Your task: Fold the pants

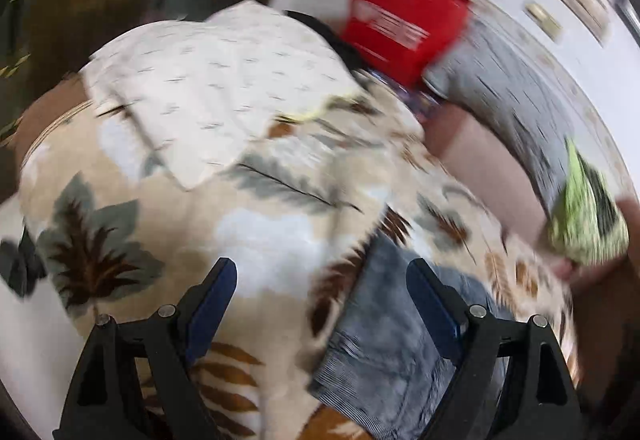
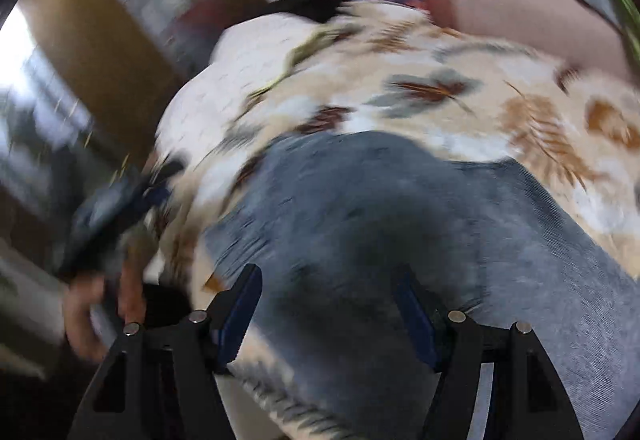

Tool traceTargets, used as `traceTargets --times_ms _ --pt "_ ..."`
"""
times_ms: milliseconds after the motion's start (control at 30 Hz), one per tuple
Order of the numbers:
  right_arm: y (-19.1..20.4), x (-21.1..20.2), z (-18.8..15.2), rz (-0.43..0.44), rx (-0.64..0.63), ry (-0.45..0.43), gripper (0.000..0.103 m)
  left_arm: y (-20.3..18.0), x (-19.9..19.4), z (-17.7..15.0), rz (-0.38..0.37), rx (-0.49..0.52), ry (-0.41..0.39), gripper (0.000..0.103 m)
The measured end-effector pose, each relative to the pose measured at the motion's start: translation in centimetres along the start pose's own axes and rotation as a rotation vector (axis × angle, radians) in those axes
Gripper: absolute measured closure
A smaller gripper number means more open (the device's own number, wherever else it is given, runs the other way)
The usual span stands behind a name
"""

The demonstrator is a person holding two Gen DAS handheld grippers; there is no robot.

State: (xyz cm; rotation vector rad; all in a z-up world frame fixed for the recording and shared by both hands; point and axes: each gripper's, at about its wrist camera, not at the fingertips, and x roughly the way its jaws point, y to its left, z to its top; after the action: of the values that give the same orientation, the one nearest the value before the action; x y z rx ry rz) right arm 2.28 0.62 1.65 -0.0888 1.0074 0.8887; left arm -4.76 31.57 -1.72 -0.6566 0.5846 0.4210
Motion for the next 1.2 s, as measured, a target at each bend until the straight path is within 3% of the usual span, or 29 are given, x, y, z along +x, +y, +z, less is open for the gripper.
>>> traceTargets --times_ms 100,200,267,367,467,567,700,800,900,1000,1033,1100,1200 --pt "4.1 0.4 -0.8 -0.001 -0.139 0.003 0.034 0.4 -0.3 0.1 0.008 -0.018 -0.011 0.015" --pt "6.7 2.6 -1.0 0.012 -0.218 0.034 0.049 0.6 -1.0 0.4 0.011 -0.018 -0.034 0.015" --pt "8.0 4.7 -1.0 -0.007 -0.277 0.054 0.054 1.0 -1.5 0.6 0.011 -0.019 -0.046 0.015" --pt "7.1 8.4 -1.2 -0.091 -0.275 0.107 0.068 1.7 -2.3 1.0 0.013 -0.026 -0.055 0.015" --pt "6.5 8.9 -2.0 -0.041 -0.238 0.121 0.082 1.7 -2.9 1.8 0.009 -0.008 -0.052 0.015" --pt "6.6 8.6 -2.8 -0.033 -0.252 0.101 0.082 -0.1 -2.7 2.8 -0.016 0.034 -0.040 0.015" --pt "4.2 8.6 -3.1 0.083 -0.129 0.077 0.078 -5.5 -1.0 3.3 -0.069 0.196 0.030 0.015" --pt "2.5 6.4 -3.7 0.184 -0.023 0.062 0.051 -9.4 1.3 2.8 -0.072 0.296 0.087 0.015" --pt "-1.1 2.1 -4.9 0.270 0.142 -0.015 0.048 -12.8 4.6 0.6 -0.031 0.439 0.172 0.015" --pt "-6.4 -1.1 -3.6 0.232 0.282 -0.076 0.048 -13.4 9.5 -3.3 0.121 0.569 0.326 0.015" --pt "-8.2 -1.9 -2.7 0.194 0.314 -0.095 0.048 -13.0 10.2 -4.2 0.131 0.563 0.356 0.015" --pt "-11.4 -2.7 -0.2 0.030 0.315 -0.106 0.047 -11.6 10.7 -5.1 0.119 0.515 0.364 0.013" --pt "-14.5 -0.4 4.0 -0.132 0.222 -0.015 0.047 -11.7 10.4 -5.2 0.117 0.544 0.341 0.013"
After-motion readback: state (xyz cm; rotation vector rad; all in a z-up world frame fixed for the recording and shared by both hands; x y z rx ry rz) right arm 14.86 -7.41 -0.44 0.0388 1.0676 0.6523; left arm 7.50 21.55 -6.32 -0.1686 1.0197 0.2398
